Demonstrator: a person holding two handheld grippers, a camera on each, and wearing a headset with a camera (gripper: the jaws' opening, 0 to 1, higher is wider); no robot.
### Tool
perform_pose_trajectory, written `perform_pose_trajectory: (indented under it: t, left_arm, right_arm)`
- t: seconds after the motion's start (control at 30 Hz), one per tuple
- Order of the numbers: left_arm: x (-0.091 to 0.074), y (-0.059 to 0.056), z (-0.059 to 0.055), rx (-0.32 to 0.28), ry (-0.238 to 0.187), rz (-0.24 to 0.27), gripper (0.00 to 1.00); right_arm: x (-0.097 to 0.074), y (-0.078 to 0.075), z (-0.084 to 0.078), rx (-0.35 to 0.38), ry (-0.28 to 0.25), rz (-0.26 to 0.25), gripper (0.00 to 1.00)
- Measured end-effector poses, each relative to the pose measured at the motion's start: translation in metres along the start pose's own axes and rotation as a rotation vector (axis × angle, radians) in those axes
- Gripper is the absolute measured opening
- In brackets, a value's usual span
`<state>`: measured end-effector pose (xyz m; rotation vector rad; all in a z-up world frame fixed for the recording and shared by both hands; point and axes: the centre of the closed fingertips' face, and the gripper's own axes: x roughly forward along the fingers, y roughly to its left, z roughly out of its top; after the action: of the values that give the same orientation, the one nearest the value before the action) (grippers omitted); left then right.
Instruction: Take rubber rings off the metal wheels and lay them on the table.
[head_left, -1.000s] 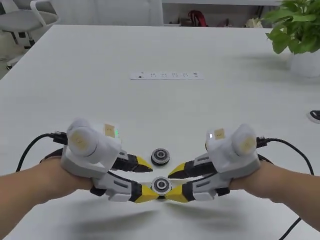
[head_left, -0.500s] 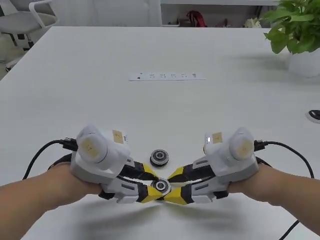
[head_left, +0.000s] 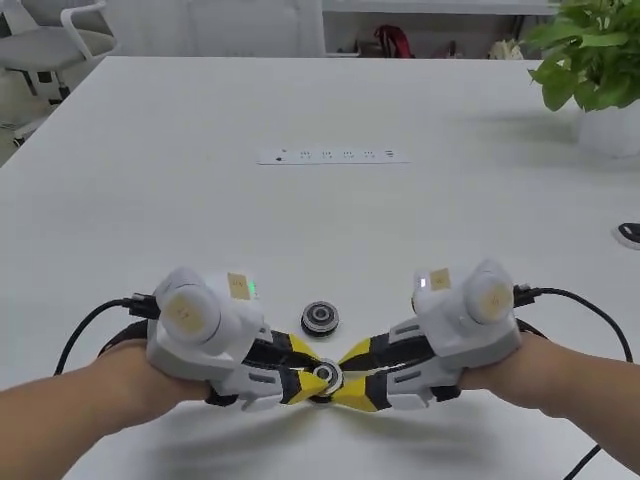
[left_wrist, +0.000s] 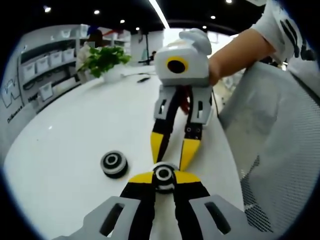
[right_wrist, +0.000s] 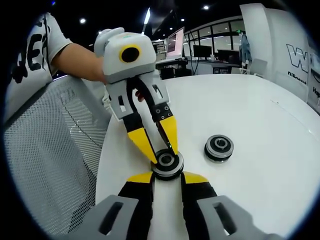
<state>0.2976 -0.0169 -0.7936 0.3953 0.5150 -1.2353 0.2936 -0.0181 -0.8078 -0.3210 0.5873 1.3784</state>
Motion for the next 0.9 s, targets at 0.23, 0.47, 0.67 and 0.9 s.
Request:
perform_pose_trajectory:
  t: [0.23,0.47,0.67,0.9]
  left_arm:
    - [0.0001,0.0003,0.0003,0.004,-0.001,0.010,0.14]
    - [0.0002,0.0001,0.0002,0.016,0.004,0.016,0.13]
    - [0.0002,0.0003,0.0002,0.015,0.002,0.018,0.13]
    - [0.0006,0.0000,0.0000,0.021,0.003,0.024,0.13]
  right_arm:
    - [-0.0018,-0.0006,-0.0030,-0.001,0.012,-0.004,0.11]
    - [-0.0033,-0.0003,-0.0050,0.002,0.019,-0.003,0.06]
    - [-0.0049,-0.0004,-0.0056,0.021,0.021,-0.004,0.02]
    - [-0.0083,-0.0035,-0.0045,0.076,0.002,-0.008,0.00]
